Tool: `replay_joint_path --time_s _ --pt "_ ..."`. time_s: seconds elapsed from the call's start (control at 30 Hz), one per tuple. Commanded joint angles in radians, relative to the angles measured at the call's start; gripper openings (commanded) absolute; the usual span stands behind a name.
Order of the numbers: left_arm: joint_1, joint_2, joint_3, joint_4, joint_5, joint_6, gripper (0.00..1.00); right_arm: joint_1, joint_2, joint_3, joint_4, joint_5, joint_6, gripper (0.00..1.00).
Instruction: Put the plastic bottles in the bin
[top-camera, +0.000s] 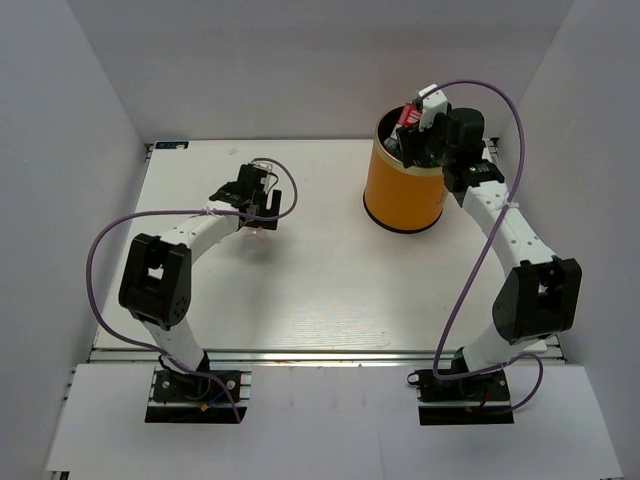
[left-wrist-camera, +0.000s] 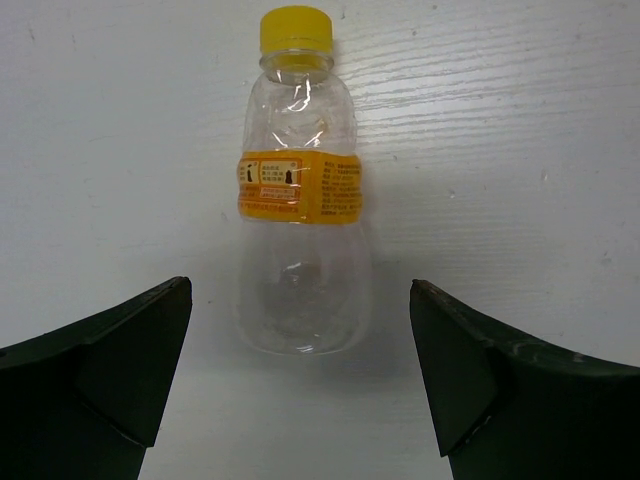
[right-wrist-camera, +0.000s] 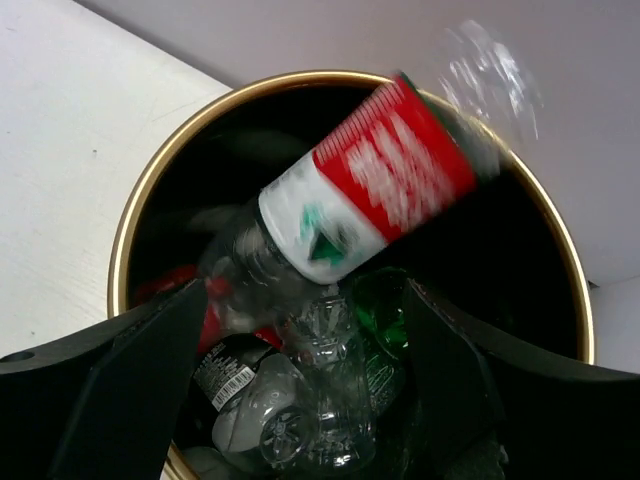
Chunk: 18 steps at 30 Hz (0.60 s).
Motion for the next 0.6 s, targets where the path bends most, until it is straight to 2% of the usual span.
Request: replay_joint_path --time_s 0.0,0.1,0.2,0.43,0.57 --pt "0.006 0.004 0.030 0.011 0.040 0.010 1.00 -0.012 -0.035 0.017 0.025 -0.036 -0.009 0.86" --pt "0.015 0.004 0.030 0.011 0.040 0.010 1.00 -0.023 -0.046 0.017 0.013 -0.048 0.005 0.90" --pt "0.015 0.016 0.030 0.011 0.040 0.010 1.00 -0.034 -0.112 -0.037 0.037 -0.081 0.018 0.90" --pt "0.024 0.106 0.091 0.000 0.021 0.010 1.00 -0.040 -0.395 -0.224 0.028 -0.229 0.086 0.90" --pt "0.024 0.160 0.114 -0.047 0.031 -0.027 0.98 -0.040 -0.576 -0.365 0.013 -0.252 0.083 0.90"
